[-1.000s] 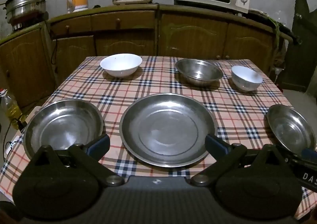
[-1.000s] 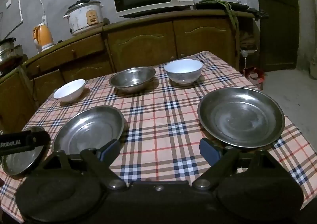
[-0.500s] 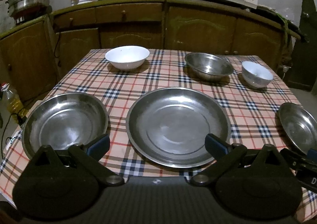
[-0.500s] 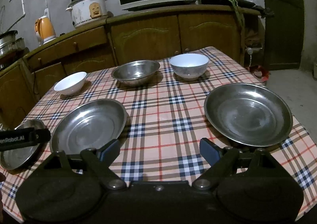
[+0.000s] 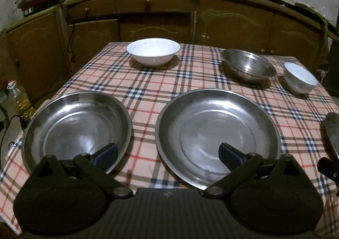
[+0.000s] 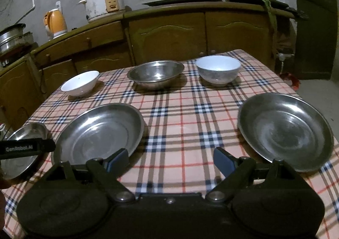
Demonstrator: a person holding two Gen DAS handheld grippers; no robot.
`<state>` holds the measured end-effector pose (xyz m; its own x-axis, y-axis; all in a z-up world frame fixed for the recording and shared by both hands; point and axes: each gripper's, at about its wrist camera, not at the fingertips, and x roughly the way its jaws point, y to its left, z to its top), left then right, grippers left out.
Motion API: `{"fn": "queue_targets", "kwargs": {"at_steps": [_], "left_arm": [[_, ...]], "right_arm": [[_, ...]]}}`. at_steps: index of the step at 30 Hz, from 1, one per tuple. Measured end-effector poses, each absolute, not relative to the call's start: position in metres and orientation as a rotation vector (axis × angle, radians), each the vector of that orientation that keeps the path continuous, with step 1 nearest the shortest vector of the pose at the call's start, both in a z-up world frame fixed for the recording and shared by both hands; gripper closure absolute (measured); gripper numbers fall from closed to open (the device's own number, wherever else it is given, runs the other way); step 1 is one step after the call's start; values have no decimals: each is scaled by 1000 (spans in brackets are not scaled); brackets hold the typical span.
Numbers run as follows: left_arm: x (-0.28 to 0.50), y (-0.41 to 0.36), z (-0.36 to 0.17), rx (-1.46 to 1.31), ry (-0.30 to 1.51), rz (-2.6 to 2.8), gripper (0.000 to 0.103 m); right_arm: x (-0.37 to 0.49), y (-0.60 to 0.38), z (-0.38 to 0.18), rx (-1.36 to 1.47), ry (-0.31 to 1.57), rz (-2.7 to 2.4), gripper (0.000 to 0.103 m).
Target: Organize plates and bowls
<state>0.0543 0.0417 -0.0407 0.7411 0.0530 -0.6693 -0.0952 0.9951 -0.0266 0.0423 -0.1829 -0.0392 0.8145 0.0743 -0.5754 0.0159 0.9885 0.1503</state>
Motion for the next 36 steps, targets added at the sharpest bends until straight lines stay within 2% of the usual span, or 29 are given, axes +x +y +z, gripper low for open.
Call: {"fn": "queue_targets", "kwargs": {"at_steps": [5,15,20,22,26,27,28,29,36], "left_arm": [[69,50,-47,-43,726,83,0],[102,51,-62,-38,790,52,16],[115,53,-69,-36,834,55,33],[120,54,-72,-30,856,53,48],[125,53,-76,8,871,61,63],[125,54,-76,4,869,61,67],[125,56,-75,-13,870,54,73],[126,58,-73,-27,874,50,77],[121,48,-58,6,822,41,81]], "right_arm": [[65,-174,-42,133,617,81,0],[126,-154,-65,93,677,160,0],[149,-152,-76,112,720,155,1],[155,-152,-81,127,734,163,2],[161,-150,-88,144,750,186,21],[162,-150,-88,146,750,194,40],[162,-149,-87,144,748,196,54],[163,-148,-86,144,755,197,72],[153,-157,-79,153,743,164,76]]}}
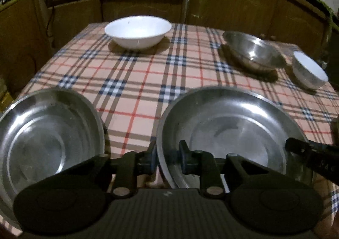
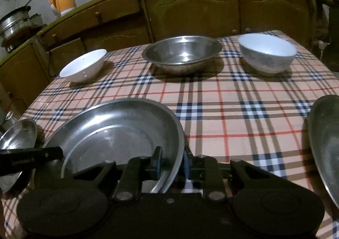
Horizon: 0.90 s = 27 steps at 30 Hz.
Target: Organize plates and bowls
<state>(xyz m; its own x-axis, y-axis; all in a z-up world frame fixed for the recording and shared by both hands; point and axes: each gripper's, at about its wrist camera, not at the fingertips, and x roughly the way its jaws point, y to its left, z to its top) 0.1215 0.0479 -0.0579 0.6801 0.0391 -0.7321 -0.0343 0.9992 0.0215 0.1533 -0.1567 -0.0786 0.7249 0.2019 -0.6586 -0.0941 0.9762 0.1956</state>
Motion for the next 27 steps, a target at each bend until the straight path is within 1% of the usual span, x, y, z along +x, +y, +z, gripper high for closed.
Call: {"fn": "queue_targets", "kwargs": {"at_steps": [18,27], "left_arm": [[85,13,-9,-3,702,-28,81],[72,-6,8,-5,677,-73,81]], "right_arm": [[96,-189,-17,164,591,121,75],[72,-211,-1,178,574,82,75]]}}
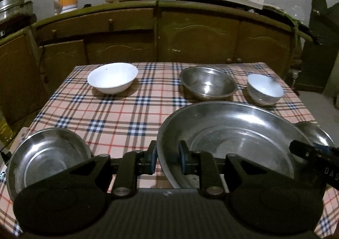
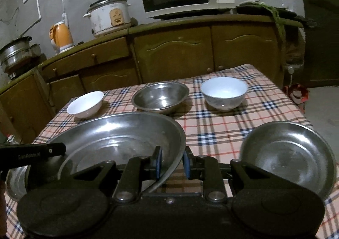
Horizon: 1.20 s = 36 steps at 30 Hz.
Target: Organize plates and bowls
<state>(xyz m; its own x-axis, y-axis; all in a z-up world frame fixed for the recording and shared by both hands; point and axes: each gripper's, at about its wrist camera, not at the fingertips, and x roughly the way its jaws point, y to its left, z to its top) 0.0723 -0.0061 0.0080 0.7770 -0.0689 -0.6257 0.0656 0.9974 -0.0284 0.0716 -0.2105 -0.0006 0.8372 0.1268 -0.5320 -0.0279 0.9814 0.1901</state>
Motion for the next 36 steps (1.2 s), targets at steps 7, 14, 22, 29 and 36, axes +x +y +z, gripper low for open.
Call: {"fn": "queue_targets", "kwargs": {"at_steps": [7,14,22,29,36], "left_arm": [[68,-18,15,-1,658,-105,81],[65,-23,14,-13,657,-111,81],[66,-25,10,-9,661,-105,81],[70,-24,1,-9,681,-102,81],[74,-24,-6,-4,695,-100,81]], "right_arm": [[61,-226,7,185,559,56,75],[56,-230,5,195,552,44,75],[57,-230,-3,200,565,45,75],[62,-230,-13,204,586,47,75],[66,-228,-23,202,604,46,75]]}}
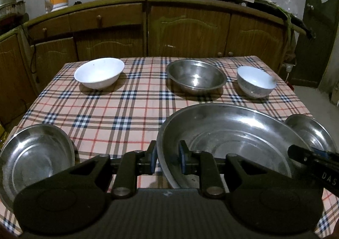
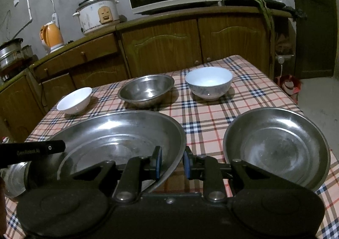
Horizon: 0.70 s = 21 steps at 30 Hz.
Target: Organize plates and bowls
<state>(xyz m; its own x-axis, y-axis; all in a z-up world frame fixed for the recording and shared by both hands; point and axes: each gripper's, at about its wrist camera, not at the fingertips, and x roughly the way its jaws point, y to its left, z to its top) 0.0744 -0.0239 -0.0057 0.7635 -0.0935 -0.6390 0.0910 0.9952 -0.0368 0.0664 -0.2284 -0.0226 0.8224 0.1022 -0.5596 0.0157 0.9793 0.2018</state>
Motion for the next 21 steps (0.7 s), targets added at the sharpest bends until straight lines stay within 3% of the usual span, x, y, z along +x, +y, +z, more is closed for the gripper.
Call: {"fn": "queue_targets", "kwargs": {"at_steps": [21], "left_arm": [[93,-17,-33,10,742,-71,81]], "right_arm": [[93,-217,-53,172,662,59,75]]}}
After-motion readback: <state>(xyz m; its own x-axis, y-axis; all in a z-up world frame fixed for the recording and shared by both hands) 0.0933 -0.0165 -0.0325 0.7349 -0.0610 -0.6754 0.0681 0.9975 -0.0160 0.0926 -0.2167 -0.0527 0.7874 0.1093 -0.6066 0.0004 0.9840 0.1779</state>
